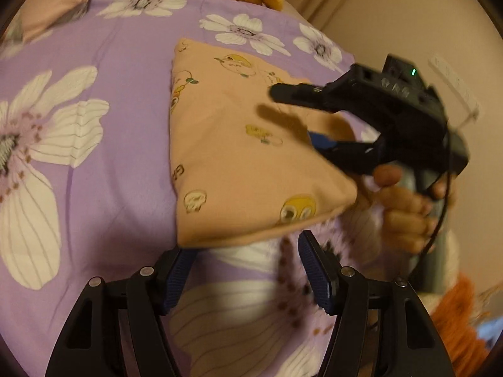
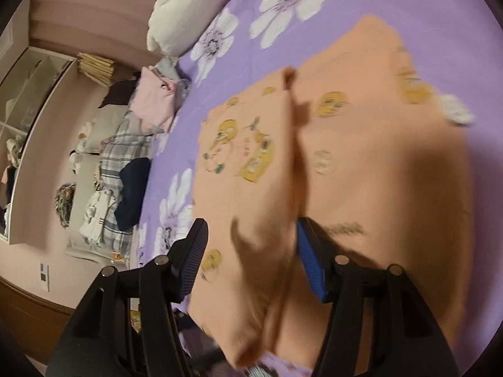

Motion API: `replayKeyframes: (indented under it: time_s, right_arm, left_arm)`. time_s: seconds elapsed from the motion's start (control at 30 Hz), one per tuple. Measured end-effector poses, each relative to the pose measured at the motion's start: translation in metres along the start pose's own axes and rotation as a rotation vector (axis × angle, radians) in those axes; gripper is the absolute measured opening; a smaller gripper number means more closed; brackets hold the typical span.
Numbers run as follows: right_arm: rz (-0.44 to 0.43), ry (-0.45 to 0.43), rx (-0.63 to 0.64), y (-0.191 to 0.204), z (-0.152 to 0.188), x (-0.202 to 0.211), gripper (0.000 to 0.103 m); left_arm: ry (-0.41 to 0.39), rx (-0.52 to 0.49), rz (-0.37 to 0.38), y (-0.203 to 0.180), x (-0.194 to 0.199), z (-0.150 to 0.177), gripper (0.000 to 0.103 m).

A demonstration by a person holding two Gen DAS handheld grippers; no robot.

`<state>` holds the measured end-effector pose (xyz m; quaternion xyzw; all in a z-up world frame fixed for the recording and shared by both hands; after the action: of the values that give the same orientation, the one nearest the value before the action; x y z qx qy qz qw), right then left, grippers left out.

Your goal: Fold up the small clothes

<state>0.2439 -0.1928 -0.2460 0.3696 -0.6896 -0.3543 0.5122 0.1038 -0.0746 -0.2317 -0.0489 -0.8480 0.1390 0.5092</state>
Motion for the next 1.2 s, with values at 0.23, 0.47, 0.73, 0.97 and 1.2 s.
replayKeyframes:
  time_s: [0.23, 0.47, 0.73, 0.97, 1.2]
  right_arm:
    - [-0.305, -0.08, -0.173, -0.009, -0.005, 0.021, 0.048]
    - [-0.1, -0.086, -0.105, -0.003, 0.001, 0.002, 0.041]
    - [-0.043, 0.025, -0.039, 0.008, 0.005, -0.018, 0.027]
    - [-0.061, -0.055, -0.048, 0.012, 0.01, -0.006, 0.014]
    - [-0.125, -0.162, -0.054, 0.008, -0.004, 0.035, 0.013]
  left_arm:
    - [0.036, 0.236, 0.196, 0.024, -0.015, -0.015, 0.065]
    - [-0.002, 0.115, 0.111, 0.001, -0.013, -0.015, 0.065]
    - [-0.019, -0.005, 0.033, -0.018, -0.015, -0.008, 0.065]
    - [-0.05, -0.056, -0.027, -0.024, -0.018, -0.003, 0.065]
    - [-0.105, -0.058, -0.113, -0.028, -0.019, 0.002, 0.04]
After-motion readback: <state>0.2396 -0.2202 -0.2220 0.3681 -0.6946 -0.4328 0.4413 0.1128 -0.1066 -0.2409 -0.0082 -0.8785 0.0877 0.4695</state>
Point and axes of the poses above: each gripper's, at about its wrist camera, not at the fingertips, and x roughly against the way its jaws point, y to its left, z to its underside, the point moved 2 cm from there along -x, roughly the way its jaws point, and after that the axes turned 13 degrees about -z, right-handed, at the moved point
